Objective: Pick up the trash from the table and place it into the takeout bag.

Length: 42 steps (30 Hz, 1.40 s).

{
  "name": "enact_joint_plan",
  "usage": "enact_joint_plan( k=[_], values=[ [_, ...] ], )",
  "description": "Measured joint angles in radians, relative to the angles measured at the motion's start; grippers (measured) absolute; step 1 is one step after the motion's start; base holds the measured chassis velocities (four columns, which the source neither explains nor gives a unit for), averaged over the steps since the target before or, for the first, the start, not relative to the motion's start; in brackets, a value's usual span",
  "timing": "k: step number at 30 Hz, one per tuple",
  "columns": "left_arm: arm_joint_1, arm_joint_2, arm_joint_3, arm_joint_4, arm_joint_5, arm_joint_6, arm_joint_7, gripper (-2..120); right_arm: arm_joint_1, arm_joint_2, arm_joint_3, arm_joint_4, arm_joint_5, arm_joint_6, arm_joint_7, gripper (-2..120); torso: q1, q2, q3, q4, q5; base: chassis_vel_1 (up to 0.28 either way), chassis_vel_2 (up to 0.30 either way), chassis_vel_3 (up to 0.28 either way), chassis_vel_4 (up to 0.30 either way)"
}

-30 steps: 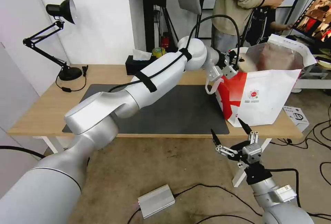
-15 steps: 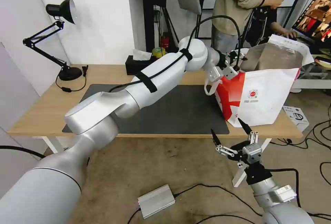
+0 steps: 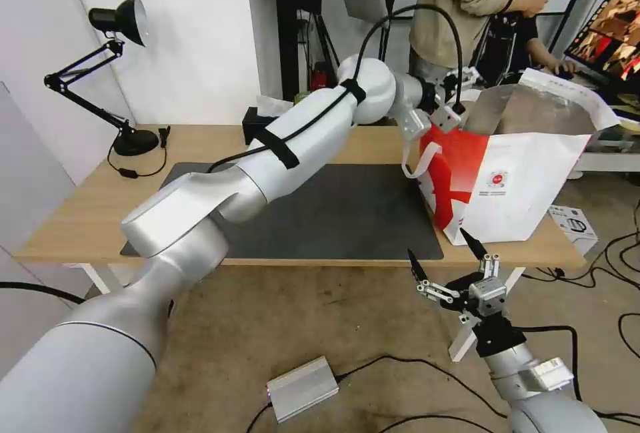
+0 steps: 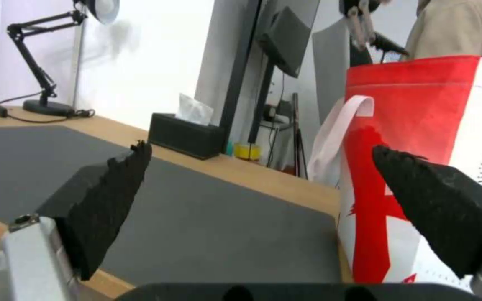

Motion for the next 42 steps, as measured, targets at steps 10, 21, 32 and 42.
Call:
enact_joint_plan(
  k=[10, 21, 32, 42],
  values=[
    [-0.003, 0.003, -0.073, 0.002, -0.107, -0.023, -0.014, 100, 0.0, 0.0, 0.0, 0.0, 0.0, 0.0, 0.0, 100, 0.0, 0.0, 0.0, 0.0, -0.0002, 0.0, 0.0, 0.0, 0.0],
    [0.008, 0.059, -0.132, -0.011, -0.57, 0.009, 0.055, 100, 0.0, 0.0, 0.0, 0.0, 0.0, 0.0, 0.0, 100, 0.0, 0.0, 0.0, -0.0001, -0.0001, 0.0, 0.0, 0.0, 0.0],
    [0.129, 0.249, -0.154, -0.196, -0.962, 0.154, 0.012, 100, 0.0, 0.0, 0.0, 0.0, 0.0, 0.0, 0.0, 100, 0.0, 0.0, 0.0, 0.0001, -0.0004, 0.0, 0.0, 0.0, 0.0],
    [0.3, 0.432, -0.173, -0.46, -1.283, 0.327, -0.184, 100, 0.0, 0.0, 0.0, 0.0, 0.0, 0.0, 0.0, 100, 0.0, 0.0, 0.0, 0.0001, -0.0004, 0.0, 0.0, 0.0, 0.0]
  ],
)
